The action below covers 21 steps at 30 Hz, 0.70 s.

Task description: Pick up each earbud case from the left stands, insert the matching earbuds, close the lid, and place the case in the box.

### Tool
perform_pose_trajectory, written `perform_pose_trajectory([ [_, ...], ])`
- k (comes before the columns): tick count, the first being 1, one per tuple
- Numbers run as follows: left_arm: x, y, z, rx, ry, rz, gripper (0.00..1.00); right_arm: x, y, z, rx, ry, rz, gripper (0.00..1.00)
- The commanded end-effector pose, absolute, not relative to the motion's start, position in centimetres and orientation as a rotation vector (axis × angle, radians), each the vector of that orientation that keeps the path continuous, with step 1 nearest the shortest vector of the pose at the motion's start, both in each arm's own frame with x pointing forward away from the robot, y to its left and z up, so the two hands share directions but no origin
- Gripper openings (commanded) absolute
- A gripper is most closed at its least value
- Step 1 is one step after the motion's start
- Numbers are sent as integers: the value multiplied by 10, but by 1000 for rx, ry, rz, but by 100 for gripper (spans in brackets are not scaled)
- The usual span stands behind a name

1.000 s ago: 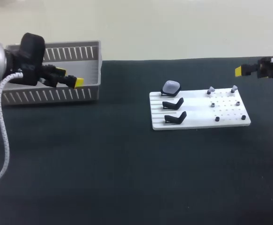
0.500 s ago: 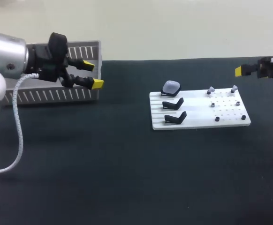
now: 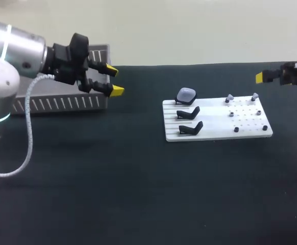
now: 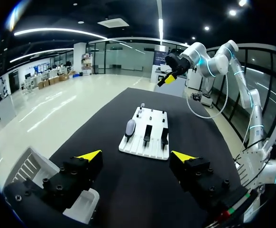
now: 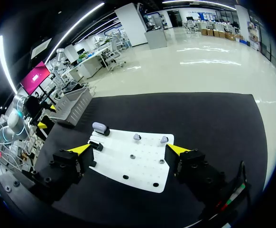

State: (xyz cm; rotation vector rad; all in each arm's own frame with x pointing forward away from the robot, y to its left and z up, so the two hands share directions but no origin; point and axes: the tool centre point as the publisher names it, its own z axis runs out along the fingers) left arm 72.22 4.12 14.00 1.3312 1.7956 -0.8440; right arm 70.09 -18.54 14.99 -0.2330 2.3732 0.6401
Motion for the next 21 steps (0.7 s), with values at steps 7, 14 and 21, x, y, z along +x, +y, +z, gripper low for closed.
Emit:
perform_pose_trajectory([
  [7,724,41,137,1336,1786,-841,100,700,-186,150,-234,2373,640,100],
  [14,731,21,126,1395,1697,-901,100,700,-186,150,-234,2373,640,100],
  [21,742,-2,105,1449,1691,-960,100,700,-186,150,-234,2373,640,100],
])
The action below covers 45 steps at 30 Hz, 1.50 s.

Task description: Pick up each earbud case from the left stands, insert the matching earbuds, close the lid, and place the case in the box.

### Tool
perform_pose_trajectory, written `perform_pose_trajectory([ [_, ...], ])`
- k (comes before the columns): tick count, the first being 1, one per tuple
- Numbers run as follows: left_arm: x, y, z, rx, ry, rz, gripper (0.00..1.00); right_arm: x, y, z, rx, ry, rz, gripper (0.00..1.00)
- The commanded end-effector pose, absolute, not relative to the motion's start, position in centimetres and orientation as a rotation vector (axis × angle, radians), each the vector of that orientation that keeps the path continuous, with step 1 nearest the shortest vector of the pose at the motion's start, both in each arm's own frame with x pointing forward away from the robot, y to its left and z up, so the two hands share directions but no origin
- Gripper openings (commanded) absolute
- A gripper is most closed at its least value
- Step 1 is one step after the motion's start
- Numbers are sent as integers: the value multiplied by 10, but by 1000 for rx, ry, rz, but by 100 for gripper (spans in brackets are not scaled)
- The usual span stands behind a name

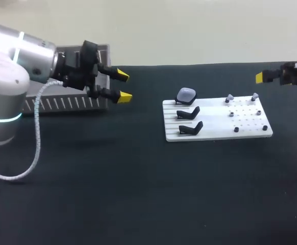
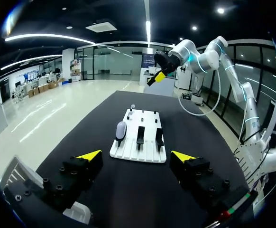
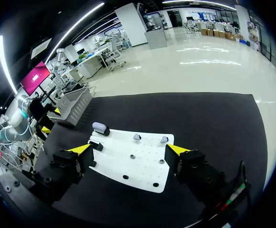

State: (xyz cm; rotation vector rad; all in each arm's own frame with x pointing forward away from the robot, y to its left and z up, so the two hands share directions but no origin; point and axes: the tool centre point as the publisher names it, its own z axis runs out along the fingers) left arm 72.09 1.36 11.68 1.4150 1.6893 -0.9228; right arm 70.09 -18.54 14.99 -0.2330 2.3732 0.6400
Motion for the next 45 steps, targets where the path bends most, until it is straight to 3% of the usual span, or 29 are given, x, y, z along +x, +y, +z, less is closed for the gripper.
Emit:
perform_pose_trajectory([
  [1,744,-4,102,1448,1693,-964,100,700,-186,150,-234,2373,640,100],
  [24,751,-56,78,1550,1585,-1000,100,700,-186,150,-234,2373,640,100],
  [26,751,-60,75,1558,1583,-997,78,700,-186,150,-234,2373,640,100],
  [31,752,-68,68,1565,1584,-1006,62,700,-186,150,-234,2373,640,100],
  [45,757,-87,47,1589,1595,-1017,65,700,-186,150,-234,2373,640,100],
])
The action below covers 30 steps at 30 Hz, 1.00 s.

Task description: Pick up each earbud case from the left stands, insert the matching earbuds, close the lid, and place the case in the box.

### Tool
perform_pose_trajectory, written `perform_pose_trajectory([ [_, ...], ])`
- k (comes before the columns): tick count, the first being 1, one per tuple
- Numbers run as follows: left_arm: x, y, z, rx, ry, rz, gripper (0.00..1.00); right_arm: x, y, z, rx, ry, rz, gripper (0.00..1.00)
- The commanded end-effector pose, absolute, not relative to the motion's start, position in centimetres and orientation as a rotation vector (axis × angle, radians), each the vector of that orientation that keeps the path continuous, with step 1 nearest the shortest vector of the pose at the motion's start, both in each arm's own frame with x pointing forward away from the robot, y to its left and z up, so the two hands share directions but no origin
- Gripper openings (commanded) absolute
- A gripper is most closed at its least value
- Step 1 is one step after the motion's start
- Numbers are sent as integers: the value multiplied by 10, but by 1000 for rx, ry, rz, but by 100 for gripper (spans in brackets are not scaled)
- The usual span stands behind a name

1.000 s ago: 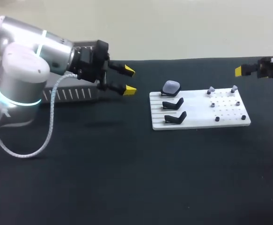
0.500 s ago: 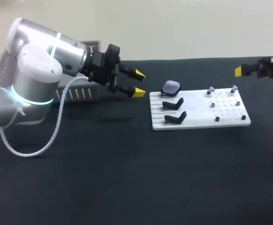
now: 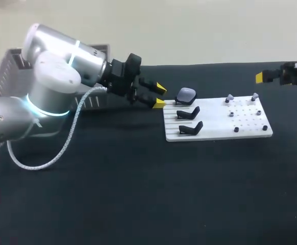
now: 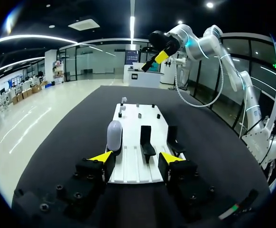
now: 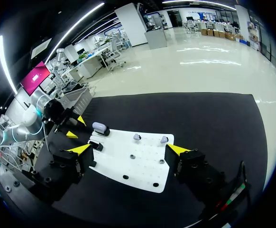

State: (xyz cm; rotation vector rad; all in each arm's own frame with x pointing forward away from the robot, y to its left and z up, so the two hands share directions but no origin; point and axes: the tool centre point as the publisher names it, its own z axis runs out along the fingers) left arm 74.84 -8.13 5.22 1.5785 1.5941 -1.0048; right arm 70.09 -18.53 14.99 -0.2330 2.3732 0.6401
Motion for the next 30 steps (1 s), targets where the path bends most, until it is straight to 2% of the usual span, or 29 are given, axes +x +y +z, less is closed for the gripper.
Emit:
perform_pose_trajectory([
  [1,757,-88,46,1591,1595,-1017,65,700,-186,150,-234,2373,640,100],
  [14,769,-100,46,1630,1564,-971,57,700,-186,150,-234,2373,640,100],
  [19,771,-103,42,1625,1562,-966,49,700,-186,150,-234,2373,640,100],
  [30,773,-108,36,1610,1544,-990,48,700,-186,150,-234,2373,640,100],
])
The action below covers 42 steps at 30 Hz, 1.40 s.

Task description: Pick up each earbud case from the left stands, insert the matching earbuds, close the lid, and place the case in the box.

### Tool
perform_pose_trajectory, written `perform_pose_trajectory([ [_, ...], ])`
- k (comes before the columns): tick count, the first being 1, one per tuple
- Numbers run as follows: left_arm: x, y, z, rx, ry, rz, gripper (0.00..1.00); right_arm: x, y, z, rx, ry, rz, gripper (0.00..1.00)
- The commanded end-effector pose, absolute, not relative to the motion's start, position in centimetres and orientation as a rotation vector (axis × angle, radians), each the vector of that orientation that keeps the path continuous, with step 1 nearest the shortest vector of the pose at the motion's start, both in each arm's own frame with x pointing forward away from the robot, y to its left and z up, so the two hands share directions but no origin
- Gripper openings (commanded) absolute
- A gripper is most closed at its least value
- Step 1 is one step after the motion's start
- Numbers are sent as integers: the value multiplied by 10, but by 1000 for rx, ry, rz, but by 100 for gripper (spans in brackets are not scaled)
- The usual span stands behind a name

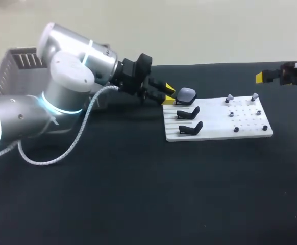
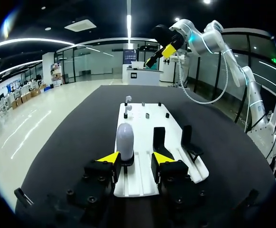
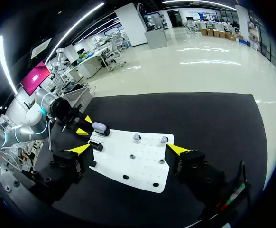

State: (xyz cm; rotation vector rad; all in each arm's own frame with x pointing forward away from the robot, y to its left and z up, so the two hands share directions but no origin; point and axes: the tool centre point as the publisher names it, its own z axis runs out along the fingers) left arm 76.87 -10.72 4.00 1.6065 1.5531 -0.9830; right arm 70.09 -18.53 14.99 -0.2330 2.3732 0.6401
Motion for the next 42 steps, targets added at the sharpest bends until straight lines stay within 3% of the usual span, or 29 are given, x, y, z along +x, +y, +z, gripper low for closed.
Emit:
perform_pose_trajectory([
  [1,774,-109,36,1612,1542,-990,48,700,-186,150,-234,2373,640,100],
  [42,785,-127,29,1653,1488,-1010,47,700,-186,150,-234,2373,640,100],
])
